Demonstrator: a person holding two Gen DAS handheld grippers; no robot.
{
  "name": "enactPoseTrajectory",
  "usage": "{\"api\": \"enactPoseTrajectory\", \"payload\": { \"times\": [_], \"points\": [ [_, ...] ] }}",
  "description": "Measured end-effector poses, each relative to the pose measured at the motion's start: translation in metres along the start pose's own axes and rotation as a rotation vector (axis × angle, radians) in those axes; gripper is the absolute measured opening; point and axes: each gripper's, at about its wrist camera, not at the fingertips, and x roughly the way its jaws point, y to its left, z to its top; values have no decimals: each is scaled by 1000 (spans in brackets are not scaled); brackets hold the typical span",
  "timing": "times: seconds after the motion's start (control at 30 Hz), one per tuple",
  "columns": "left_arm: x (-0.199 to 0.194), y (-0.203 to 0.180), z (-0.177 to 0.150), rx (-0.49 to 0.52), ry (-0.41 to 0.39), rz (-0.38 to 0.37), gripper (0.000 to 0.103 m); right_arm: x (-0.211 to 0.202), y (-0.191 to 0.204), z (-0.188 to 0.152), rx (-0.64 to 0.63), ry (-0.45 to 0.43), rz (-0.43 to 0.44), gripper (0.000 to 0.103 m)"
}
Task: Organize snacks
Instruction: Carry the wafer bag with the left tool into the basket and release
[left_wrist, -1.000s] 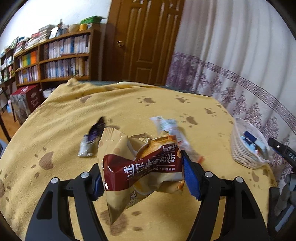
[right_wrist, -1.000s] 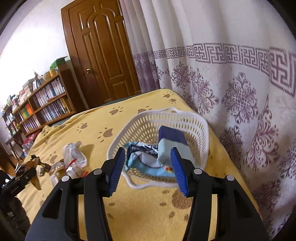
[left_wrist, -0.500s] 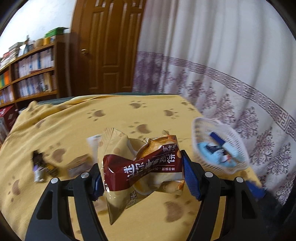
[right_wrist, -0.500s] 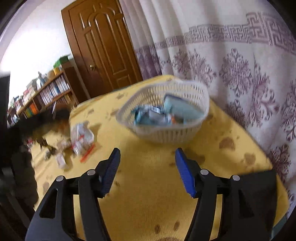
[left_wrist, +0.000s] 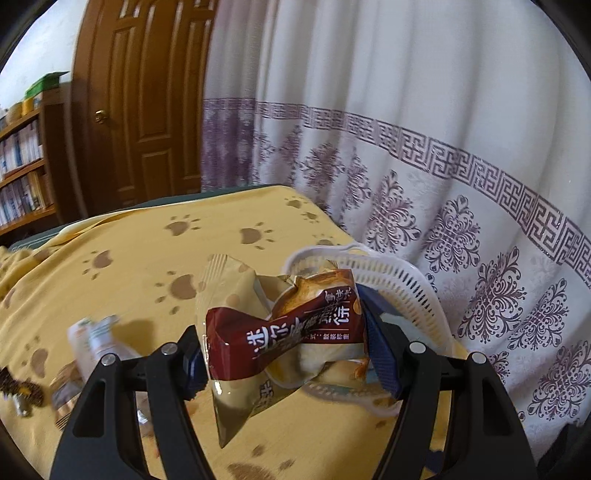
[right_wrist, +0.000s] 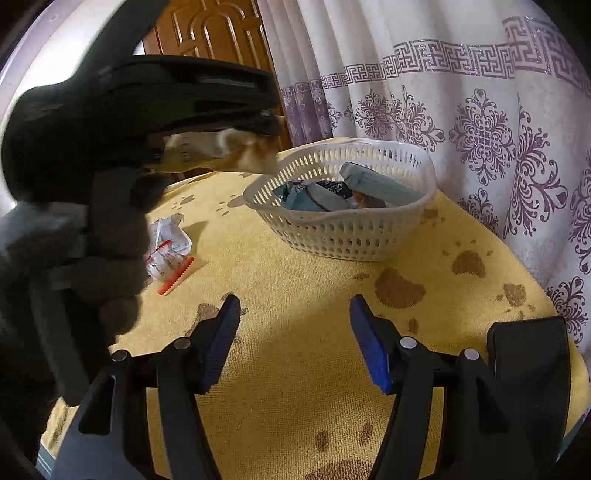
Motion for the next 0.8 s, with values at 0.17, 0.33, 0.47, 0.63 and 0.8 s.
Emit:
{"api": "enactPoseTrajectory", "payload": {
  "times": [0.17, 0.33, 0.47, 0.63, 0.8],
  "points": [
    [17, -8, 6, -3, 9, -56, 70, 1, -6, 0, 26, 7, 16, 63],
    [24, -11, 7, 2, 10, -117, 93, 3, -7, 0, 32, 14, 24, 64],
    [18, -1, 6, -33, -4, -138, 93, 3, -6, 1, 39, 17, 27, 64],
    [10, 10, 2, -46, 0, -118, 93, 3, -5, 1, 38, 17, 24, 64],
    [-4, 14, -5, -7, -19, -57, 93, 3, -4, 1, 38, 16, 25, 64]
  ]
}}
